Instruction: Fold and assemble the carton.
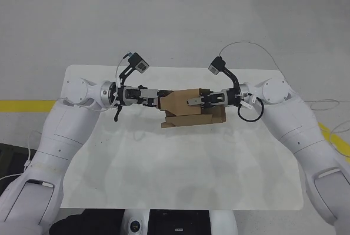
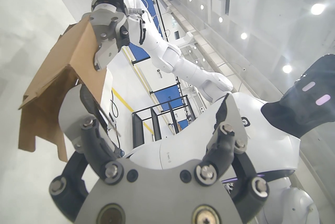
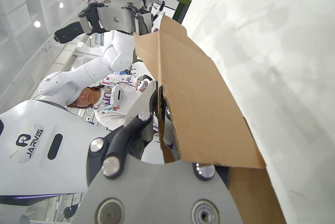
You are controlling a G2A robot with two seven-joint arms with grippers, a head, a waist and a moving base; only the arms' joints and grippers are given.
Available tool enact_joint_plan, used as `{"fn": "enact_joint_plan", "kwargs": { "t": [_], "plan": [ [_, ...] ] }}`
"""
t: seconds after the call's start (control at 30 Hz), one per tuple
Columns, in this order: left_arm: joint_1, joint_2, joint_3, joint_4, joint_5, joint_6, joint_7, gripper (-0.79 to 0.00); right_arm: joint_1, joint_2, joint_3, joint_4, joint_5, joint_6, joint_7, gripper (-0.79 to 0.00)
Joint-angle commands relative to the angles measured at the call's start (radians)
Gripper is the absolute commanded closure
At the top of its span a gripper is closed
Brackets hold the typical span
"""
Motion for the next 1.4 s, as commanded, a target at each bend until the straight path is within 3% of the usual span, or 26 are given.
{"fn": "enact_joint_plan", "kwargs": {
  "t": [0.0, 0.6, 0.8, 1.37],
  "plan": [
    [-0.002, -0.003, 0.004, -0.006, -0.009, 0.000, 0.000, -0.785, 0.000, -0.003, -0.002, 0.004, 0.000, -0.002, -0.002, 0.000],
    [-0.053, -0.041, 0.067, 0.023, 0.007, -0.012, 0.012, -0.785, 0.001, -0.024, 0.010, -0.003, -0.002, -0.012, -0.012, 0.000],
    [-0.072, -0.032, 0.021, 0.054, 0.013, -0.001, 0.001, -0.785, -0.013, -0.019, 0.028, -0.006, -0.004, -0.015, -0.015, 0.000],
    [-0.029, -0.002, -0.060, 0.071, 0.056, 0.013, -0.013, -0.785, -0.050, -0.001, 0.067, -0.089, 0.000, 0.017, 0.017, 0.000]
  ]
}}
